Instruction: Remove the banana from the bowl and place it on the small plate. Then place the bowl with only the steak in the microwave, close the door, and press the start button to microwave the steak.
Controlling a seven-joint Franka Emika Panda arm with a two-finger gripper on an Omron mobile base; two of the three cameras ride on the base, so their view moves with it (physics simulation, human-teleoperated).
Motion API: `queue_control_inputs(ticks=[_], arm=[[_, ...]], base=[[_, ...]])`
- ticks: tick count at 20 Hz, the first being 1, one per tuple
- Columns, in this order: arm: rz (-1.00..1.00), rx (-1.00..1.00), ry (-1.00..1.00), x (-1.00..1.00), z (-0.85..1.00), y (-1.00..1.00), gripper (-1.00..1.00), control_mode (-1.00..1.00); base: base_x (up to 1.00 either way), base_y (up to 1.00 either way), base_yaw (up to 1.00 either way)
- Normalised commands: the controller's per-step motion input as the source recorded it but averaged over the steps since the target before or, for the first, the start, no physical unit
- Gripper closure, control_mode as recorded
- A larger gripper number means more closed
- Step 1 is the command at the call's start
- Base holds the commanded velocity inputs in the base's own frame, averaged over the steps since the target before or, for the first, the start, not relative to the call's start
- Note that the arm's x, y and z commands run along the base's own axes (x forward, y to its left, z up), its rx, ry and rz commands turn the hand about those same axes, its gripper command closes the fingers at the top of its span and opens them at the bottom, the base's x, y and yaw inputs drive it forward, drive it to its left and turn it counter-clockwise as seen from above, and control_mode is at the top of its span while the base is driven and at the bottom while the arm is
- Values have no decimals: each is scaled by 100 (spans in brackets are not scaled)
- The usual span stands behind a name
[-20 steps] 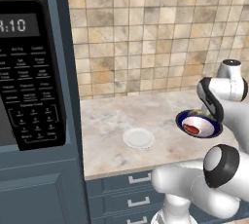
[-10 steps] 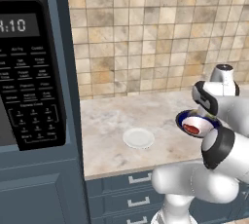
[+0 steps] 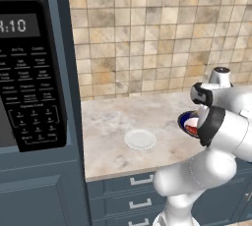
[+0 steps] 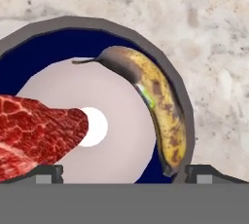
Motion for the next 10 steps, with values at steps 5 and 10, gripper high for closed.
queue_control_inputs(ticks=[5, 10], arm=[[4, 0, 0, 28, -15, -14, -100, -100], [5, 0, 0, 22, -13, -13, -100, -100]], base=[[0, 0, 0], [0, 0, 0]])
